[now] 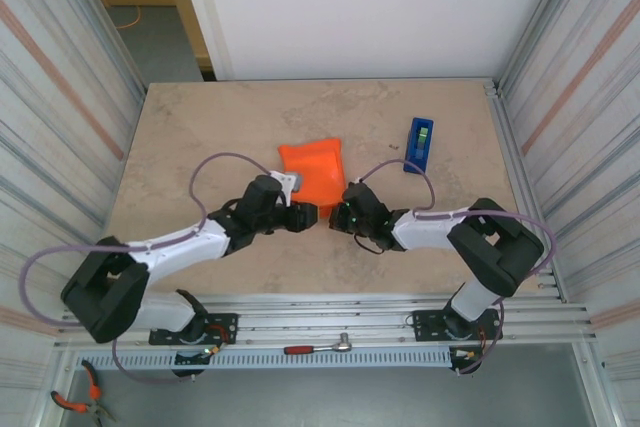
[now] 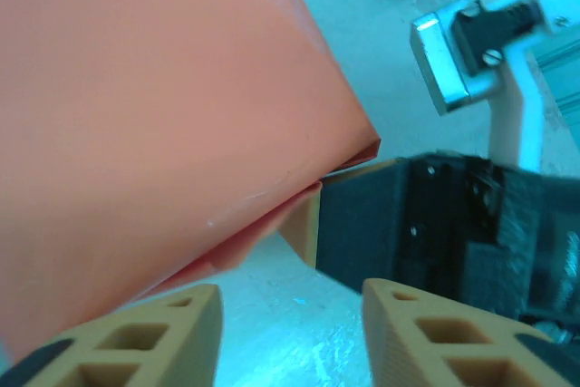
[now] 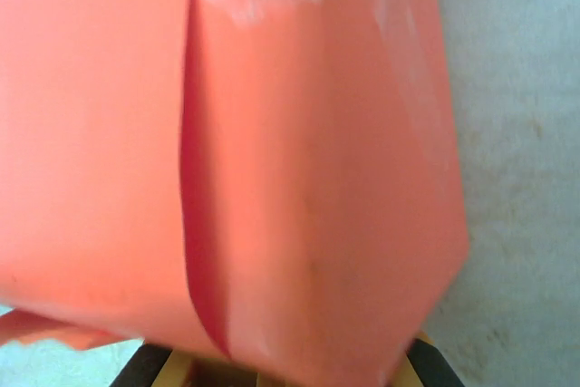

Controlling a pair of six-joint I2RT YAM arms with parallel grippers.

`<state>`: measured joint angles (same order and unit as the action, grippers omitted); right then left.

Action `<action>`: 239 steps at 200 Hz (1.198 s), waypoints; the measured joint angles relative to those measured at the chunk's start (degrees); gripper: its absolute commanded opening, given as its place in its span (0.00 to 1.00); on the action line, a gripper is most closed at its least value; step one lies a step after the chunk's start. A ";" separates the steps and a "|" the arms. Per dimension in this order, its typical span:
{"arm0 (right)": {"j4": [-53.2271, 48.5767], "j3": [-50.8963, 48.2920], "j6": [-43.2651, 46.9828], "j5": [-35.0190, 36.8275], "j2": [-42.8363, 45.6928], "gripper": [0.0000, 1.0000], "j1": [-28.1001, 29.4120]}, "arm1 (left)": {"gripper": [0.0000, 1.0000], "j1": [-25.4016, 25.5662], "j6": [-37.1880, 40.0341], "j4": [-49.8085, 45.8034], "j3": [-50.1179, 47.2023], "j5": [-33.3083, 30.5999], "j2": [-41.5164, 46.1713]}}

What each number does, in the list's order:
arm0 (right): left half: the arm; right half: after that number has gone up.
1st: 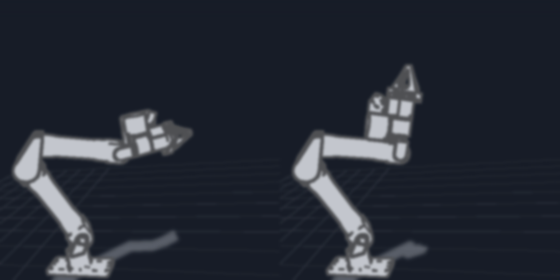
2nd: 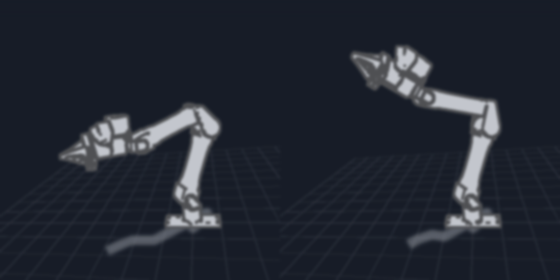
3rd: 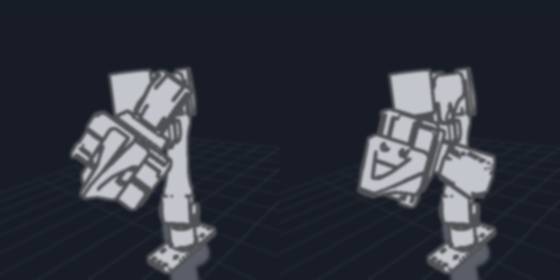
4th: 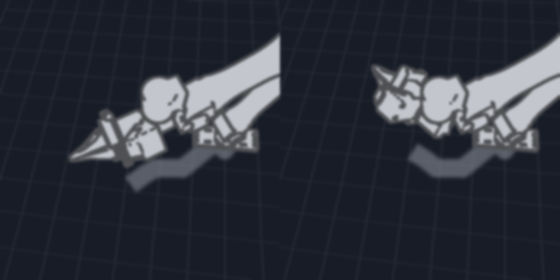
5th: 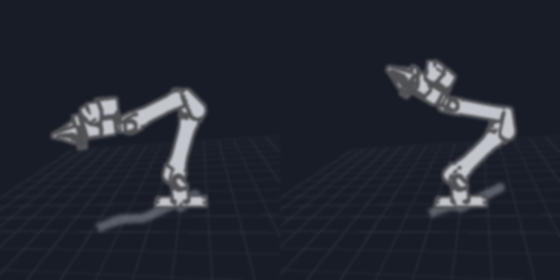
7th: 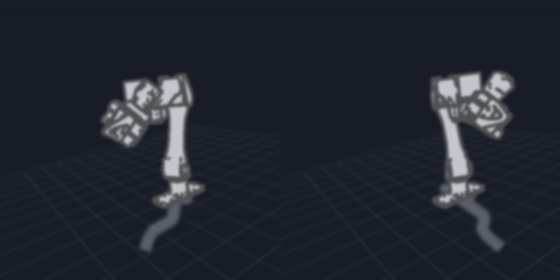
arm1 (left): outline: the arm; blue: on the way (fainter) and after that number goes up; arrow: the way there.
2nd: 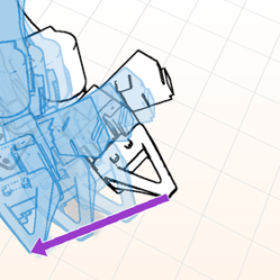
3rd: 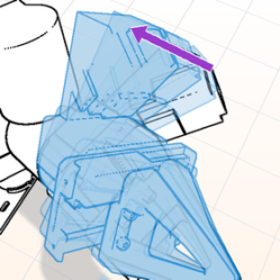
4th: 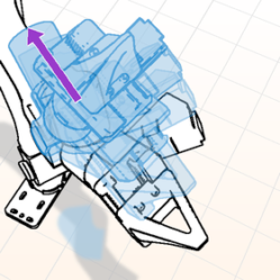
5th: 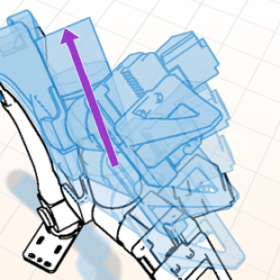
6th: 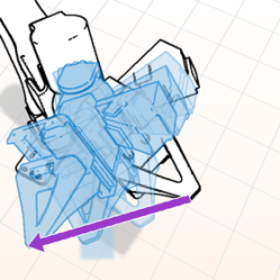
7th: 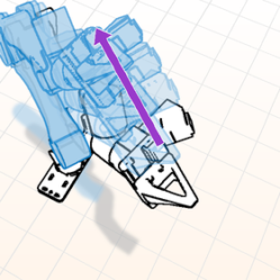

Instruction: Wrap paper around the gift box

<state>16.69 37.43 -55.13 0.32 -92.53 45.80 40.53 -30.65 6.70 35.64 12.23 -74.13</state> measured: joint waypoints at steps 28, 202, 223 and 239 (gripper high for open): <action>-0.02 0.90 0.72 -1.55 -0.59 0.00 -1.44 | 0.76 -3.56 4.92 -6.86 2.71 1.25 2.82; -0.42 3.98 3.37 -8.81 -2.49 0.00 -7.32 | 0.86 4.20 53.66 -18.25 16.90 -16.31 -11.02; -0.39 4.20 3.39 -9.27 -2.80 0.00 -7.50 | 0.87 5.64 55.39 -15.80 16.85 -18.82 -12.76; -0.42 4.37 3.39 -9.42 -2.97 0.00 -7.56 | 0.87 5.70 56.28 -14.40 16.85 -20.52 -13.77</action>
<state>16.27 41.80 -51.75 -9.10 -95.50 38.24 46.24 25.63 -7.70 52.49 -8.29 -87.90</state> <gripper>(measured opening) 0.061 0.867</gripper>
